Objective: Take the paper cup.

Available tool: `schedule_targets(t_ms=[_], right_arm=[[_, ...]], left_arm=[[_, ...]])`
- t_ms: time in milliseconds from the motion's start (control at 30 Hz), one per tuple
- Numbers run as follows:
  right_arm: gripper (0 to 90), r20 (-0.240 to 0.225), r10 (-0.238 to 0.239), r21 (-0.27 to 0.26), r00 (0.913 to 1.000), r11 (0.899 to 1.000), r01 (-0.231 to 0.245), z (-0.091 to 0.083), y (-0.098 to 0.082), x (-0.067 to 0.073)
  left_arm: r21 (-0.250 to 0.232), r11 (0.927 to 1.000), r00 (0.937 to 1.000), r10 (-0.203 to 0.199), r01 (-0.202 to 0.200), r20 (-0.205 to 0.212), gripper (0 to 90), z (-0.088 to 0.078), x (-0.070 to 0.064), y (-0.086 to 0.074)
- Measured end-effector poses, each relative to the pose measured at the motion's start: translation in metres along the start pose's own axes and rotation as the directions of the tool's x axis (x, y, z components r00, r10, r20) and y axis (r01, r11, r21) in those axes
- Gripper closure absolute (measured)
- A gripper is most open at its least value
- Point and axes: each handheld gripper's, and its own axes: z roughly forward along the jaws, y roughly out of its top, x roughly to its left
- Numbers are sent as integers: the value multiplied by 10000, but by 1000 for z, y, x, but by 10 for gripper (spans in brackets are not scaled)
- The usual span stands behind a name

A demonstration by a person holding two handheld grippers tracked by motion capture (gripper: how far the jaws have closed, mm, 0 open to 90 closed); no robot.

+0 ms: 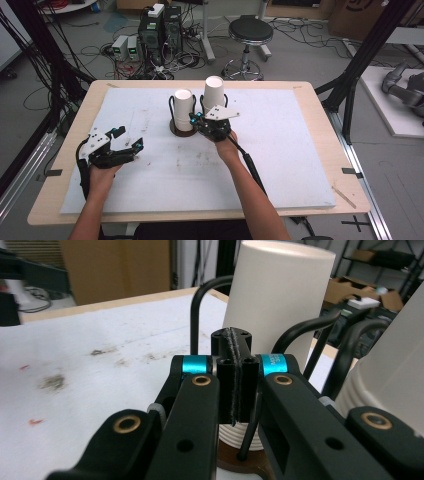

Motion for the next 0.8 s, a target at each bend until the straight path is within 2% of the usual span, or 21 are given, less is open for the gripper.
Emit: schedule_targets(t_ms=[167, 333, 533, 733, 800], right_arm=[[900, 34, 231, -5, 9997, 9997, -231, 10, -4, 5], [900, -318, 411, 14, 9986, 9992, -411, 17, -9, 8], [900, -310, 625, 428, 9976, 9972, -612, 26, -17, 9], [900, -268, 714, 785, 9971, 9945, -691, 33, -23, 10], [900, -194, 869, 877, 9960, 9925, -849, 35, -25, 10]], left_arm=[[6, 10000, 10000, -10, 10, 14, 184, 0, 1, 0], [-30, 10000, 9999, -75, 75, 105, 184, 3, 1, 2], [-226, 9997, 9999, -8, 12, 157, 184, 8, 3, 13], [-255, 9997, 9995, -14, 23, 324, 184, 17, 7, 25], [-230, 9997, 9992, -3, 12, 393, 184, 20, 8, 29]])
